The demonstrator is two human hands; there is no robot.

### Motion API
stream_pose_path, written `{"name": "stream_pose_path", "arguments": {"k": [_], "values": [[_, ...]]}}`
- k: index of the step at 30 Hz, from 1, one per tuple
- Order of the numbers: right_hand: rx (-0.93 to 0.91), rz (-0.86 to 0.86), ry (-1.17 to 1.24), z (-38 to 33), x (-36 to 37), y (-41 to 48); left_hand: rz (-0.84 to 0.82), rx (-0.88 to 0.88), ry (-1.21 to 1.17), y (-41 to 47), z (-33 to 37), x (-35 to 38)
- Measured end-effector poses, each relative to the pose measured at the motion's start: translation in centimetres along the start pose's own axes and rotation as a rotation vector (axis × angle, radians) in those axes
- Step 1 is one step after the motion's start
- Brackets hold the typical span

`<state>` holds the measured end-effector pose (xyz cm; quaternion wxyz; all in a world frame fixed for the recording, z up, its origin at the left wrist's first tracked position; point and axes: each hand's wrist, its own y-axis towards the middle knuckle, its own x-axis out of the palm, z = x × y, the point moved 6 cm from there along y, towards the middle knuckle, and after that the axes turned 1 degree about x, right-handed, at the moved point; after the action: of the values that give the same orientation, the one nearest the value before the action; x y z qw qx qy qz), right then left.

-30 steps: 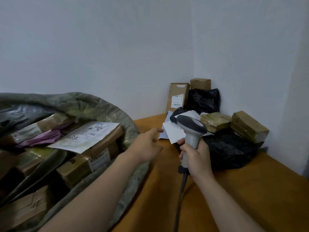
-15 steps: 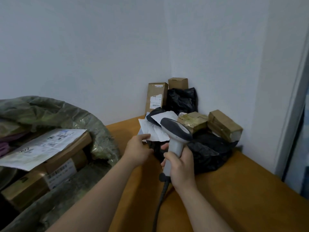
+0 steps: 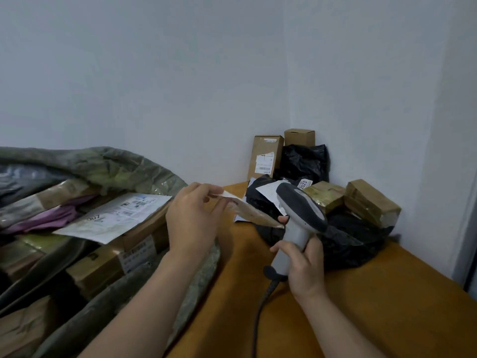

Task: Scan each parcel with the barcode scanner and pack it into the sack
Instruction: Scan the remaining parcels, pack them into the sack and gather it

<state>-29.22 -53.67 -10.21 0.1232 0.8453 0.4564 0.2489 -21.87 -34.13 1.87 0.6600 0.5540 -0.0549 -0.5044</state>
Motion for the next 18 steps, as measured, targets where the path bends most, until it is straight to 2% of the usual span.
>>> {"name": "stream_pose_path", "arguments": {"k": [6,13,18], "values": [[0.016,-0.016,0.094,0.3,2.0,-1.5,0.141,-0.107,-0.067,-4.2,-2.4,-4.7],[0.075,-0.046,0.143,-0.5,5.7,-3.2,0.188,-0.185,-0.208,-8.0,-5.3,-7.4],[0.152,-0.043,0.167,1.1,8.0,-3.5,0.222,-0.275,-0.401,-9.1,-6.7,-7.2]]}}
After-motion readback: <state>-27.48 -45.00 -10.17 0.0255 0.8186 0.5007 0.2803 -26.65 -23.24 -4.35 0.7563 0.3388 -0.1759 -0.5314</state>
